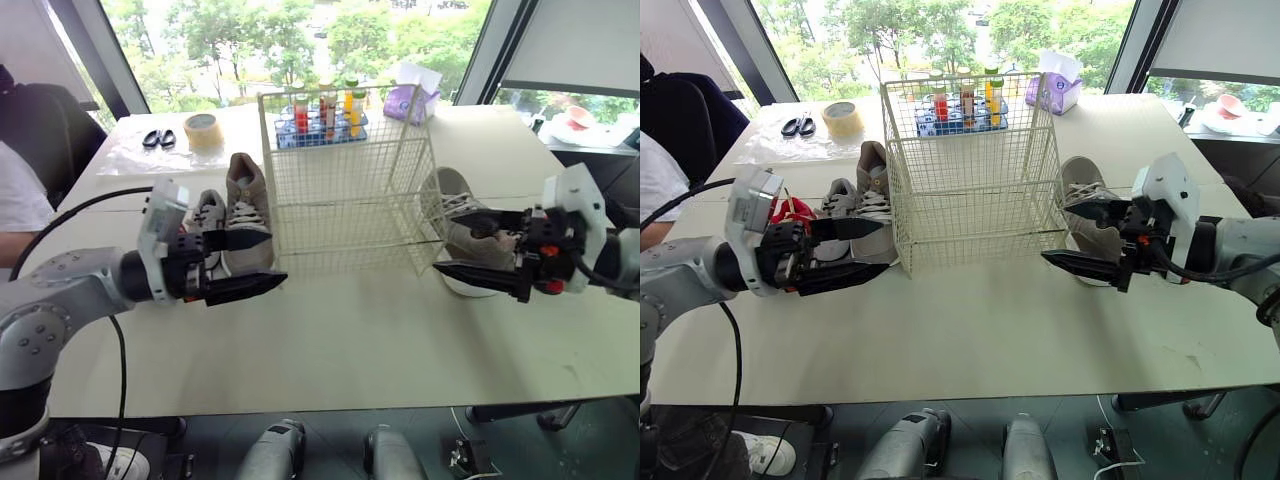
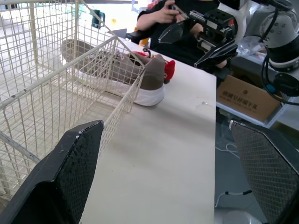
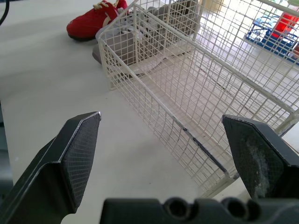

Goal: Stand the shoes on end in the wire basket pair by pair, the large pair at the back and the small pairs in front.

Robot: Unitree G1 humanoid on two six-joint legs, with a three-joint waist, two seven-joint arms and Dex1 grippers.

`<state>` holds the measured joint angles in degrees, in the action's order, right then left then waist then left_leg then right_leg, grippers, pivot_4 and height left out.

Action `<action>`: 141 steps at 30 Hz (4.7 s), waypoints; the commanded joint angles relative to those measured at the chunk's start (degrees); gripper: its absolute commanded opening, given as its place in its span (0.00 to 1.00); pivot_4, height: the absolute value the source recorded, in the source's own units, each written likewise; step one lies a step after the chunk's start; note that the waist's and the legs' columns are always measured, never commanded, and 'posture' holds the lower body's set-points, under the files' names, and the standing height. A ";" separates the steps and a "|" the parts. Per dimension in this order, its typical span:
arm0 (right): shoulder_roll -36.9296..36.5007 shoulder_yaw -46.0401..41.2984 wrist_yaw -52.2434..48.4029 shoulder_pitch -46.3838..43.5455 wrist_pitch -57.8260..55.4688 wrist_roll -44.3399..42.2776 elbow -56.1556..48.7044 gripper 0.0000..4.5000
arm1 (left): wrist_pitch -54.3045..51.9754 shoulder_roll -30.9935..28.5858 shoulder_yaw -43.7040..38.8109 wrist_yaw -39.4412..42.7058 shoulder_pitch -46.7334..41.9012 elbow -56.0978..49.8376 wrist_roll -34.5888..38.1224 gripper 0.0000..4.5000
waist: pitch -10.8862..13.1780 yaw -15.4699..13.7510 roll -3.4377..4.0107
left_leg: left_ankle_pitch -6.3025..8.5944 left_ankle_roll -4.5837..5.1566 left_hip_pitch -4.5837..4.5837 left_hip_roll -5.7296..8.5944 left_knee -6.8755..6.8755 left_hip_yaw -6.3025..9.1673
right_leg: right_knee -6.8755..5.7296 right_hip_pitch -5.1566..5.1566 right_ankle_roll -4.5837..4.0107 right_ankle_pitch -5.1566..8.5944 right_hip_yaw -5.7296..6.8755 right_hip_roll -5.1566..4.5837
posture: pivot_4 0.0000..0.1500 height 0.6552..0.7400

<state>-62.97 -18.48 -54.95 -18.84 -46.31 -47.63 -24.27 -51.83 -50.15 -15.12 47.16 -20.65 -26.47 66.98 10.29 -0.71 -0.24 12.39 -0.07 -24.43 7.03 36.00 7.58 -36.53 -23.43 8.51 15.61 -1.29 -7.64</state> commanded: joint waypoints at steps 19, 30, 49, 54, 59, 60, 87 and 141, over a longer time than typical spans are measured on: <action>1.75 22.05 -6.11 -14.71 15.55 22.56 5.77 1.00 | 1.13 1.02 -0.23 -0.32 -3.49 -0.49 -0.45 0.99 | 0.00 0.22 0.00 | 0.00 -0.01 0.00 0.01 0.00 -0.01 | 0.00 -0.02 0.14 -0.08 0.00 0.04 | 1.00 1.00; 8.49 33.31 -5.69 -21.07 18.51 37.89 12.33 1.00 | 1.28 1.96 0.62 -1.82 -3.98 -1.35 -0.99 0.99 | 0.00 0.21 0.00 | -0.01 -0.04 0.00 0.02 -0.01 0.00 | -0.03 -0.05 0.18 -0.10 0.00 0.09 | 1.00 1.00; 14.21 35.35 -8.47 -26.26 17.57 42.83 12.94 0.00 | 1.62 3.68 2.78 -1.78 -6.80 -0.31 -2.81 1.00 | 0.00 0.52 -0.01 | -0.03 -0.07 0.01 0.03 0.00 0.05 | -0.10 -0.06 0.18 -0.12 0.02 0.14 | 1.00 1.00; 14.47 36.56 -13.90 -27.90 24.65 43.02 15.64 0.00 | 1.70 4.31 3.50 -1.35 -7.69 0.23 -3.41 1.00 | 0.00 1.67 -0.01 | -0.18 -0.32 0.01 0.02 -0.05 0.04 | -0.12 -0.09 0.18 -0.11 0.01 0.15 | 1.00 1.00; 16.01 36.02 -17.87 -30.13 29.82 42.45 21.13 0.00 | 1.89 4.46 3.78 -1.01 -7.82 0.40 -3.77 1.00 | 0.00 1.88 -0.01 | -0.19 -0.34 0.01 0.01 -0.10 0.00 | -0.12 -0.14 0.18 -0.11 -0.03 0.17 | 1.00 1.00; 16.47 35.92 -18.43 -30.62 30.33 42.36 22.20 0.00 | 1.88 4.48 3.77 -0.95 -7.80 0.39 -3.85 1.00 | 0.00 1.88 -0.01 | -0.19 -0.34 0.01 0.01 -0.09 0.00 | -0.12 -0.14 0.18 -0.11 -0.02 0.18 | 1.00 1.00; 12.25 13.05 -12.79 -27.64 8.95 33.27 8.06 0.99 | 1.74 4.90 4.33 -0.74 -8.14 0.15 -4.24 1.00 | 0.00 0.83 -0.01 | -0.15 -0.27 0.00 0.02 0.00 0.06 | -0.42 -0.21 0.17 -0.11 -0.06 0.17 | 1.00 1.00; 38.46 -12.63 46.44 -26.89 -7.06 29.10 -10.75 0.16 | 3.42 10.02 5.23 2.75 -23.57 16.14 -10.95 1.00 | 0.06 1.38 0.17 | -0.27 -0.40 -0.02 0.04 -0.11 0.08 | -0.57 -0.32 0.13 -0.12 -0.08 0.23 | 1.00 1.00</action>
<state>-23.17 -31.13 -6.72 -44.32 -56.44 -16.28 -32.22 -49.19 -40.24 -7.83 50.53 -42.38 -11.23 56.17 10.35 0.67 -0.07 12.12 -0.48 -24.45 7.07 35.89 7.64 -37.10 -23.75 8.65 15.50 -1.38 -7.41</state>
